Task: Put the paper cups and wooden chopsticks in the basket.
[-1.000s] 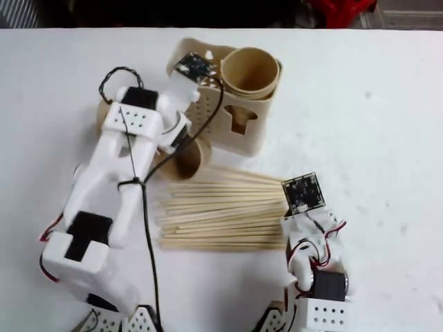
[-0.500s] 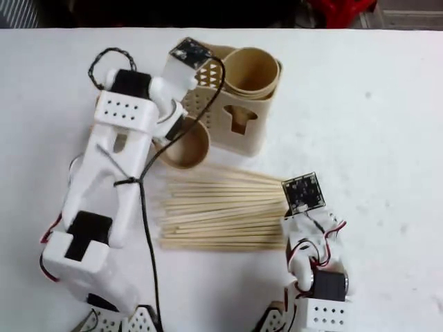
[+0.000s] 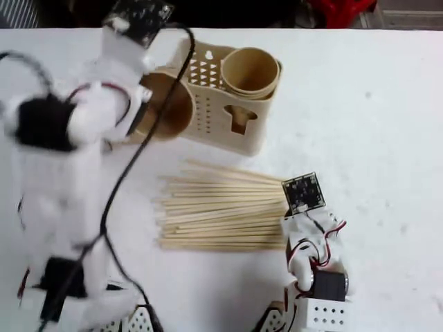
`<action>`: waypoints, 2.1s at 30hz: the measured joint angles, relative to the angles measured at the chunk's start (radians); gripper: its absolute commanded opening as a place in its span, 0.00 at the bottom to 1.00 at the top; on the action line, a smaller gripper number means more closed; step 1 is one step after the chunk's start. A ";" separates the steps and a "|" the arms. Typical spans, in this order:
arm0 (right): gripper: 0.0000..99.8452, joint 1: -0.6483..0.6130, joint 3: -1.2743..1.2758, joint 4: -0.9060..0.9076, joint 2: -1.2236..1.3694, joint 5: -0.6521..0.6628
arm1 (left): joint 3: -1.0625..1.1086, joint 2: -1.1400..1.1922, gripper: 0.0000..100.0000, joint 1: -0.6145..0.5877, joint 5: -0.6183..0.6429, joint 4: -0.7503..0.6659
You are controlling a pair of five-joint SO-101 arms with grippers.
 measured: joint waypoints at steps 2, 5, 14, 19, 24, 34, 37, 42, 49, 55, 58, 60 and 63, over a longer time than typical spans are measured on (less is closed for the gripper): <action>0.02 0.000 0.000 0.000 0.000 0.000 | 0.000 -0.066 0.02 0.049 0.000 -0.002; 0.02 0.000 0.000 0.000 0.000 0.000 | -0.009 -0.095 0.02 0.123 0.026 -0.044; 0.02 0.000 0.000 0.000 0.000 0.000 | -0.009 0.063 0.02 0.229 0.183 -0.298; 0.02 0.000 0.000 0.000 0.000 0.000 | -0.023 0.180 0.03 0.287 0.189 -0.319; 0.02 0.000 0.000 0.000 0.000 0.000 | -0.087 0.273 0.03 0.292 0.192 -0.321; 0.02 0.000 0.000 0.000 0.000 0.000 | -0.250 0.416 0.03 0.292 0.192 -0.307; 0.02 0.000 0.000 0.000 0.000 0.000 | -0.301 0.446 0.06 0.292 0.193 -0.299; 0.02 0.000 0.000 0.000 0.000 0.000 | -0.333 0.465 0.12 0.292 0.252 -0.273; 0.02 0.000 0.000 0.000 0.000 0.000 | -0.333 0.465 0.12 0.292 0.261 -0.247; 0.02 0.000 0.000 0.000 0.000 0.000 | -0.345 0.466 0.12 0.292 0.261 -0.315; 0.02 0.000 0.000 0.000 0.000 0.000 | -0.345 0.470 0.12 0.292 0.261 -0.370; 0.02 0.000 0.000 0.000 0.000 0.000 | -0.345 0.470 0.12 0.292 0.261 -0.411; 0.02 0.000 0.000 0.000 0.000 0.000 | -0.345 0.483 0.12 0.282 0.261 -0.451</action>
